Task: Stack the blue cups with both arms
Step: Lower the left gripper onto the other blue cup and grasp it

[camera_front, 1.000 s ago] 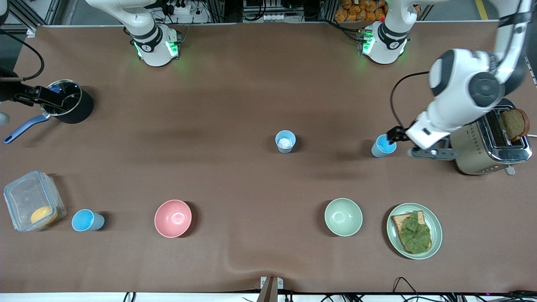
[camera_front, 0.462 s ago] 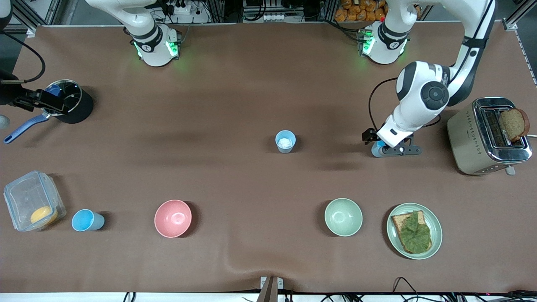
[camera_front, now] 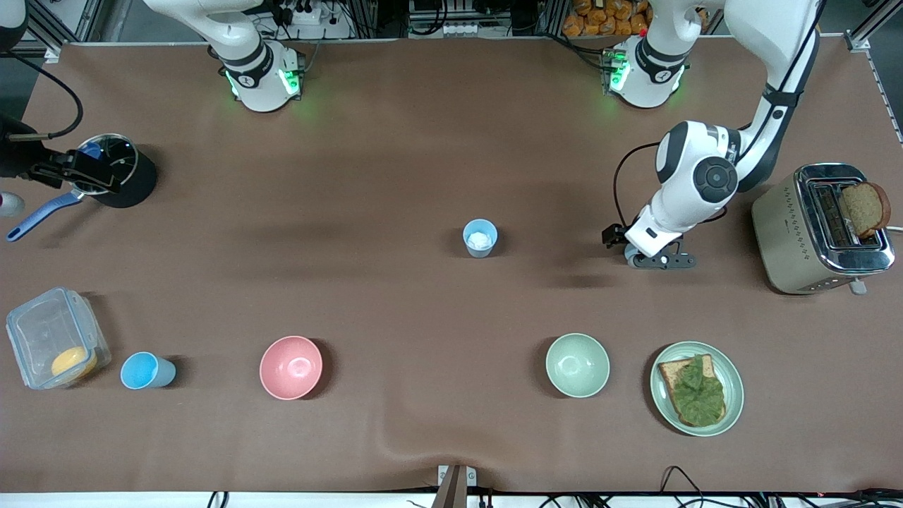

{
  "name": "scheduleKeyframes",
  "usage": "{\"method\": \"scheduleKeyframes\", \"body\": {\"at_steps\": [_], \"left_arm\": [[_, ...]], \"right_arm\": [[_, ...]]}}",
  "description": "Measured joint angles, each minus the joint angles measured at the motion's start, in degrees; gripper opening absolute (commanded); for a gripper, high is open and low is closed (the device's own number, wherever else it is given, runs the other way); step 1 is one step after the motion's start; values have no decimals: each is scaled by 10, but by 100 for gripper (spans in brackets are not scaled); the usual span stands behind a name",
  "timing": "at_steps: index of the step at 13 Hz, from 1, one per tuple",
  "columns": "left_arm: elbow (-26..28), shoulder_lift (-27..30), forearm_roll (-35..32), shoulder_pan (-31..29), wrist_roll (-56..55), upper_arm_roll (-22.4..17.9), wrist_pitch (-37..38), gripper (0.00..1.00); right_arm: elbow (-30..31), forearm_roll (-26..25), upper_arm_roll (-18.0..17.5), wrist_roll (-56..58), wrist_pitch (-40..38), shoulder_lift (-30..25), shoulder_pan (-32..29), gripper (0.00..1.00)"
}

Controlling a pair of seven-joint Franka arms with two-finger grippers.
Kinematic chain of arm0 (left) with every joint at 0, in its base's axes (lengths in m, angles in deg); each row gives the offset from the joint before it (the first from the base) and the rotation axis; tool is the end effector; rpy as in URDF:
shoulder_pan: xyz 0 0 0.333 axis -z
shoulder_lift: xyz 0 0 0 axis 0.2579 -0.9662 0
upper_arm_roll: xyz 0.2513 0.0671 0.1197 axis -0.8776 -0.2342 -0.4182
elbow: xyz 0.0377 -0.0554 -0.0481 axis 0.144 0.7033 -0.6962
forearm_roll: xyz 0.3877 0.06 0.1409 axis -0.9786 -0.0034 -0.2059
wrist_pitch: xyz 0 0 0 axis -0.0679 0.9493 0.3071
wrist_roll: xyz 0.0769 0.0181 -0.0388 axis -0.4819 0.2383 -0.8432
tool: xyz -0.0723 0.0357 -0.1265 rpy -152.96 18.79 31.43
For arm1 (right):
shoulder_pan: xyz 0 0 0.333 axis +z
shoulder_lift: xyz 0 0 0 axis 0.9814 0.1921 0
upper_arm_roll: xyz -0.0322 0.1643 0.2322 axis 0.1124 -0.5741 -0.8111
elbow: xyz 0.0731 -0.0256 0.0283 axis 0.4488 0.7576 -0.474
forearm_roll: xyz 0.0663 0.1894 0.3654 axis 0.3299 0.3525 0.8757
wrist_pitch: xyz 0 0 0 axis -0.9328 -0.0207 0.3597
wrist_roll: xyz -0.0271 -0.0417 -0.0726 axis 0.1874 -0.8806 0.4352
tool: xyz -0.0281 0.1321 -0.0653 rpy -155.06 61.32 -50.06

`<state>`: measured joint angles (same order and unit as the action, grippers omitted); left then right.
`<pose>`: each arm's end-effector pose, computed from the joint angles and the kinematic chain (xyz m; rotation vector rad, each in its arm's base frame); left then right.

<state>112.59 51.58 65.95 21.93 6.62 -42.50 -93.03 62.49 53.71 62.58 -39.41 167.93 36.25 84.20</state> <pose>0.5128 -0.1375 0.1506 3.0960 -0.0199 -0.0784 0.5661 -0.0287 0.5294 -3.1172 0.1642 0.1712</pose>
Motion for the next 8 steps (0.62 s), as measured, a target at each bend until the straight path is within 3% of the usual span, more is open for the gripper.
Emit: {"method": "scheduleKeyframes", "body": {"at_steps": [8], "left_arm": [[5,13,0,-10,5,-1,-11,0]], "right_arm": [[0,0,0,0,-1,0,0,100]]}}
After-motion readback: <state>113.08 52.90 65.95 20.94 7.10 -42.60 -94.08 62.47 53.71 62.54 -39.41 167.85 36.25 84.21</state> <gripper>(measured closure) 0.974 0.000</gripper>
